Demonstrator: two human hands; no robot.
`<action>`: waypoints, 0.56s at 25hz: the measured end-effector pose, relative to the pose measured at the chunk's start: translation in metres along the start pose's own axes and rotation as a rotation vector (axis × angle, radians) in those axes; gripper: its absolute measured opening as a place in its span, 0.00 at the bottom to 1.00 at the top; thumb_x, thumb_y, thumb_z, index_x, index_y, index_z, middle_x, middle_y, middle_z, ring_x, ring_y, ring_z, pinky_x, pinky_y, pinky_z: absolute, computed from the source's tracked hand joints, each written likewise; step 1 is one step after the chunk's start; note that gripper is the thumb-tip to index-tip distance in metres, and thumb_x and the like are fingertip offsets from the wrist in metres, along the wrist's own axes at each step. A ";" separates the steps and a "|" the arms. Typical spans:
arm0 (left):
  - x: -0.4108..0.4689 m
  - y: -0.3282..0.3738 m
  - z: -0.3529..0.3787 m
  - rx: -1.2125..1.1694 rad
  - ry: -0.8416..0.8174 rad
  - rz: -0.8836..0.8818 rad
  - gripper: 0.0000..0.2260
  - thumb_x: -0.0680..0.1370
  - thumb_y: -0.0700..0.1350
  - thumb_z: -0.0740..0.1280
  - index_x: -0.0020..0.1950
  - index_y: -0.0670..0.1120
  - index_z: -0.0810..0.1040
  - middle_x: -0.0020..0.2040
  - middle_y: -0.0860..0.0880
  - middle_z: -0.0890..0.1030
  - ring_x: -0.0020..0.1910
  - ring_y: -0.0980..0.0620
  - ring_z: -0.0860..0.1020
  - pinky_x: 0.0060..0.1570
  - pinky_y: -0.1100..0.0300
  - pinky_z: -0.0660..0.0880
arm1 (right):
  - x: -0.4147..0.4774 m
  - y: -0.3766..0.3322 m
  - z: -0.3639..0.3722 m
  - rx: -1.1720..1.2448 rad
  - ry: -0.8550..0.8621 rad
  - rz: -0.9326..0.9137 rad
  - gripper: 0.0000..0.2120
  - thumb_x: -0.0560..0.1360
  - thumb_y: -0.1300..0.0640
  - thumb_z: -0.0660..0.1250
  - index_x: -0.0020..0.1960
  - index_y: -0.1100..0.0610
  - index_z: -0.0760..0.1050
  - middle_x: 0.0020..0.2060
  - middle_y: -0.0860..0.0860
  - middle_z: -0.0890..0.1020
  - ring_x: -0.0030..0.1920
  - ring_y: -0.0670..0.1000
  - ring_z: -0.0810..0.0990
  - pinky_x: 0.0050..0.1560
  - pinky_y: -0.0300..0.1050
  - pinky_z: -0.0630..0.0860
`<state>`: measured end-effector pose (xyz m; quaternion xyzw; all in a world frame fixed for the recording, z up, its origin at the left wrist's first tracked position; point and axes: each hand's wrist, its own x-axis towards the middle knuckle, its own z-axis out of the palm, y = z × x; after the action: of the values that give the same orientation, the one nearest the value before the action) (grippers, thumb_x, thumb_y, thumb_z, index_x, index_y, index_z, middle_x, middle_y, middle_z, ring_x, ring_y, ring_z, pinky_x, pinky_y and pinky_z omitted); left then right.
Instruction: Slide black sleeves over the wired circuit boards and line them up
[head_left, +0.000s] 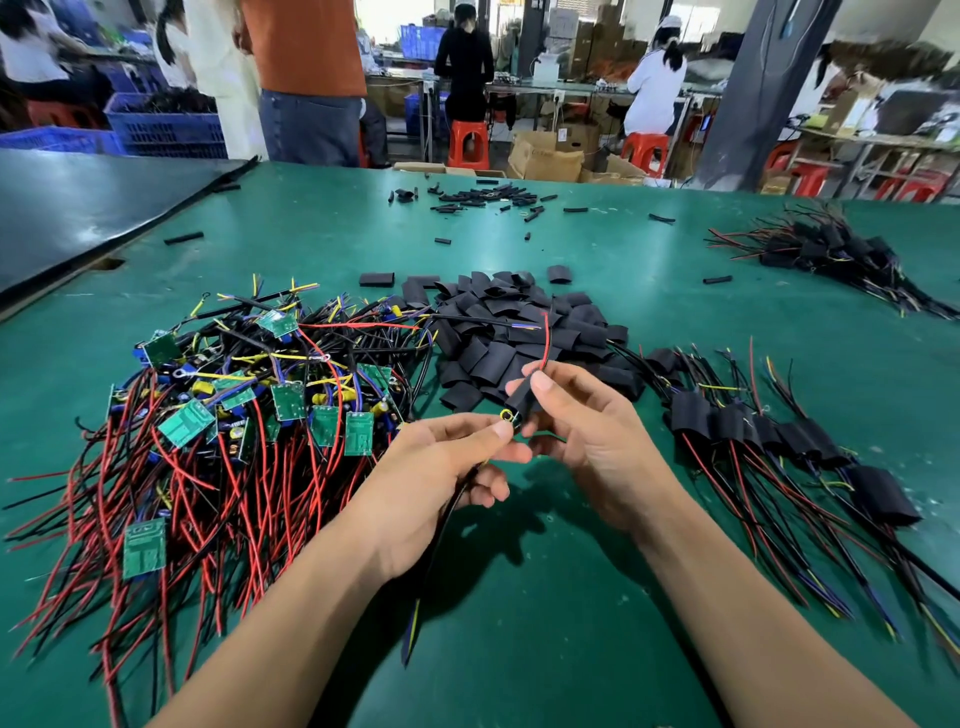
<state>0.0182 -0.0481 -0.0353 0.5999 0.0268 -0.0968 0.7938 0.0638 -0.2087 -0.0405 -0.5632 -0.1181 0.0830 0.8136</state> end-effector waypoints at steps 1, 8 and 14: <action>0.000 0.000 0.000 -0.001 0.008 -0.003 0.03 0.79 0.41 0.68 0.49 0.42 0.79 0.42 0.44 0.86 0.26 0.54 0.75 0.31 0.65 0.73 | 0.000 0.001 0.001 -0.016 0.012 -0.017 0.12 0.68 0.51 0.76 0.50 0.54 0.82 0.46 0.55 0.85 0.34 0.49 0.77 0.34 0.42 0.76; 0.001 -0.001 -0.002 0.027 0.043 0.027 0.02 0.77 0.41 0.70 0.48 0.42 0.80 0.42 0.44 0.86 0.26 0.54 0.75 0.31 0.65 0.73 | 0.000 0.004 0.004 -0.069 0.078 -0.008 0.17 0.67 0.51 0.77 0.51 0.59 0.78 0.38 0.51 0.84 0.31 0.48 0.77 0.33 0.40 0.75; 0.003 -0.003 -0.002 0.049 0.058 0.075 0.03 0.77 0.40 0.70 0.49 0.41 0.81 0.41 0.44 0.86 0.26 0.53 0.76 0.30 0.64 0.72 | -0.002 0.003 0.010 -0.059 0.076 0.011 0.18 0.69 0.45 0.77 0.50 0.56 0.79 0.50 0.58 0.86 0.34 0.51 0.81 0.37 0.44 0.80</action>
<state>0.0205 -0.0469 -0.0389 0.6221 0.0251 -0.0502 0.7809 0.0592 -0.1987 -0.0404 -0.5903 -0.0864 0.0626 0.8001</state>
